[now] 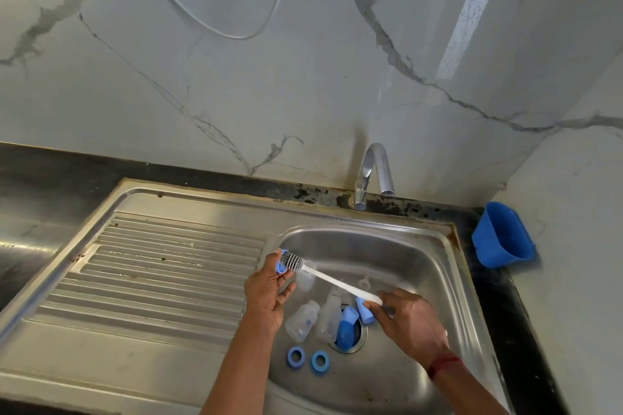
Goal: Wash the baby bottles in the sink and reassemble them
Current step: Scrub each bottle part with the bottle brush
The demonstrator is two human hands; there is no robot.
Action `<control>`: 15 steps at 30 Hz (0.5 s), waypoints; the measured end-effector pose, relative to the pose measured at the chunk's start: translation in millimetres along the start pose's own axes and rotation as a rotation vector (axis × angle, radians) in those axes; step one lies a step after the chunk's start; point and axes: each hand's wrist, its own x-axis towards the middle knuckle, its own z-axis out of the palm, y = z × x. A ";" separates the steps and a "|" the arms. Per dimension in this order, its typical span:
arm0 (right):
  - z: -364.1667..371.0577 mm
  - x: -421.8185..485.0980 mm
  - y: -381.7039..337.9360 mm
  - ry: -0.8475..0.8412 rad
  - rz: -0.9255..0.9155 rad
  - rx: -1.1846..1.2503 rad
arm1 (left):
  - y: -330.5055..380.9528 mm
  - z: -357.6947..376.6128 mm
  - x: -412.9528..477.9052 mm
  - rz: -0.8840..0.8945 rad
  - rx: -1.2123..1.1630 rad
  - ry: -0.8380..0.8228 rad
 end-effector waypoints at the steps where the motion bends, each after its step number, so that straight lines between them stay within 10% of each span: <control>1: -0.2 1.0 0.0 -0.030 0.008 0.009 | 0.6 -0.1 1.7 0.007 -0.004 0.002; 15: -10.6 -2.4 -28.4 -0.152 0.065 0.038 | 3.4 -17.9 9.0 0.106 -0.152 -0.225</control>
